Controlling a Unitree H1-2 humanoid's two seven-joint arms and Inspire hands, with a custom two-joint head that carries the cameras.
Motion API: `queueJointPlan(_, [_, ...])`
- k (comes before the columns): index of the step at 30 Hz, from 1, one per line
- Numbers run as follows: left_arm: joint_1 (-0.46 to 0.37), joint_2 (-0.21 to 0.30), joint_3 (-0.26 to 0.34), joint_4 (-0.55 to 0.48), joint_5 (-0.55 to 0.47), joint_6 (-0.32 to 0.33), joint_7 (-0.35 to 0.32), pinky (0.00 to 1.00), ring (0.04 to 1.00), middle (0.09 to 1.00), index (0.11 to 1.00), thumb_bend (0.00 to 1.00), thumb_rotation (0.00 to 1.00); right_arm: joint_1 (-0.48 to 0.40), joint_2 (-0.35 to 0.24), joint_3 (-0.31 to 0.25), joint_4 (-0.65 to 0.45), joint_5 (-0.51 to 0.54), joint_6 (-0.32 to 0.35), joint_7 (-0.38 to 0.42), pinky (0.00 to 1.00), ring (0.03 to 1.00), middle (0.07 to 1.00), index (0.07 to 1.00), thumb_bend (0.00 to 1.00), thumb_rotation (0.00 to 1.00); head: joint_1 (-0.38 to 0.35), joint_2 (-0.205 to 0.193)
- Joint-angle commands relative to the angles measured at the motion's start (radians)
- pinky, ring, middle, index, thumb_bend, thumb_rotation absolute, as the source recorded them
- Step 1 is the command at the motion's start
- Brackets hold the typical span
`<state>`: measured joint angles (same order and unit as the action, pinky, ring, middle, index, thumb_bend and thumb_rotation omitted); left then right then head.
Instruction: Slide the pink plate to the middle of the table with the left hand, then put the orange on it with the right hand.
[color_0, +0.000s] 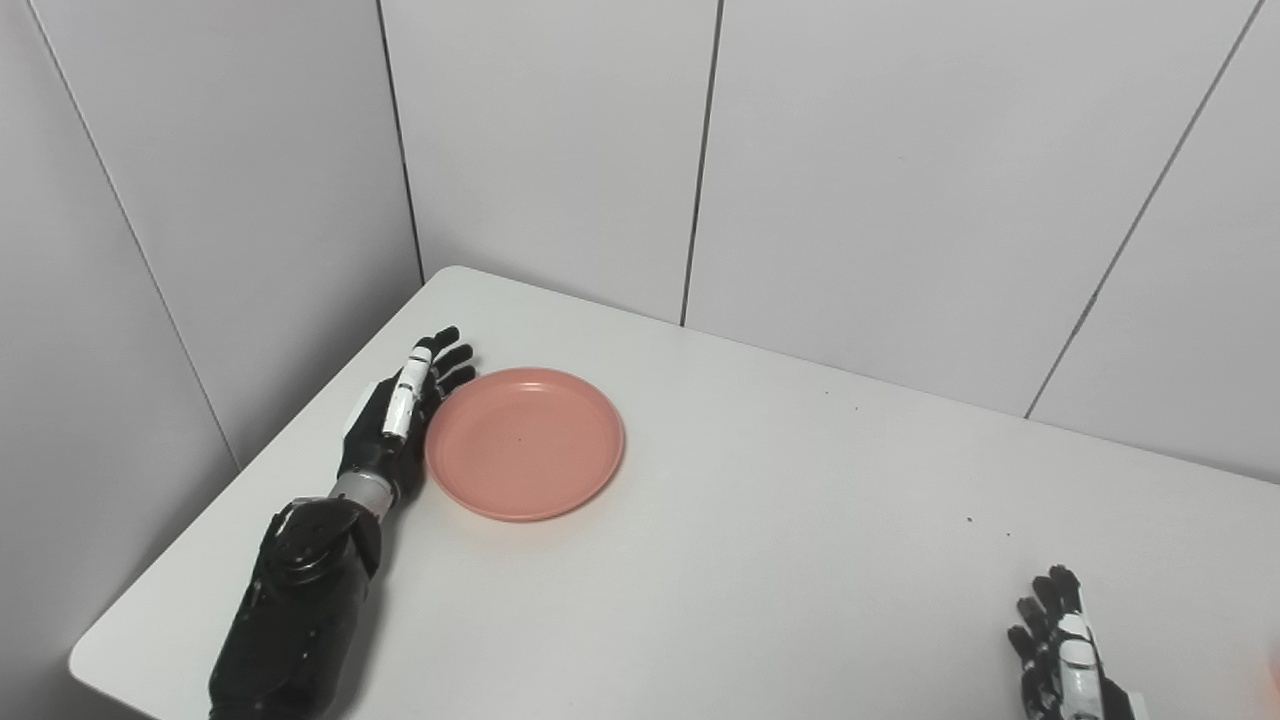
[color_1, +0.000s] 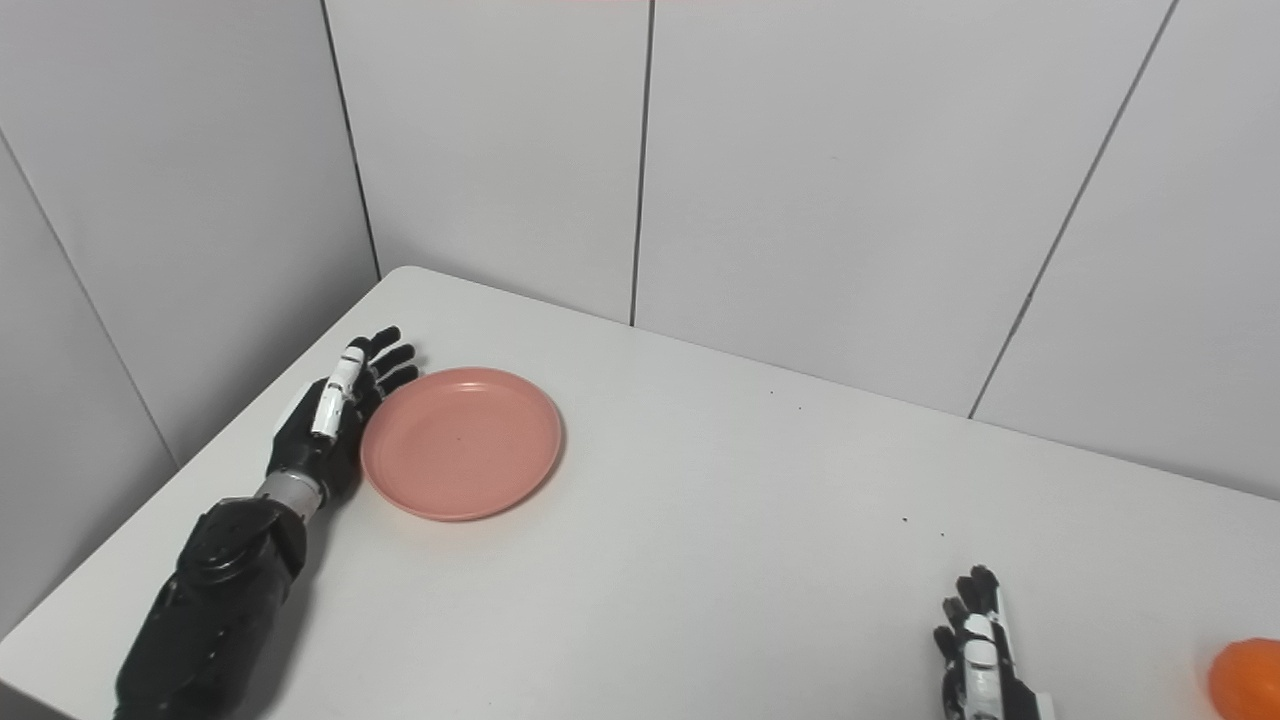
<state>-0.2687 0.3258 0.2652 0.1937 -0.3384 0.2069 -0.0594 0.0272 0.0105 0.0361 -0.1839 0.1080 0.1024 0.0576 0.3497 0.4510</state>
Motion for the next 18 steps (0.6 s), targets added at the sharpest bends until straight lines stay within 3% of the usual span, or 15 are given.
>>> queueJointPlan(1, [0.013, -0.030, -0.030, 0.002, 0.002, 0.044, -0.022, 0.89, 0.897, 0.897, 0.879, 0.35, 1.00, -0.021, 0.002, 0.001, -0.018, 0.001, -0.027, 0.006, 1.00, 1.000, 1.000, 1.000, 0.17, 1.00, -0.001, 0.000])
queueJointPlan(18, [0.017, -0.086, -0.061, 0.007, 0.013, 0.037, -0.018, 0.88, 0.892, 0.895, 0.878, 0.35, 1.00, -0.019, 0.012, 0.005, -0.018, -0.029, -0.034, -0.007, 1.00, 0.995, 0.998, 0.997, 0.18, 1.00, -0.040, 0.023])
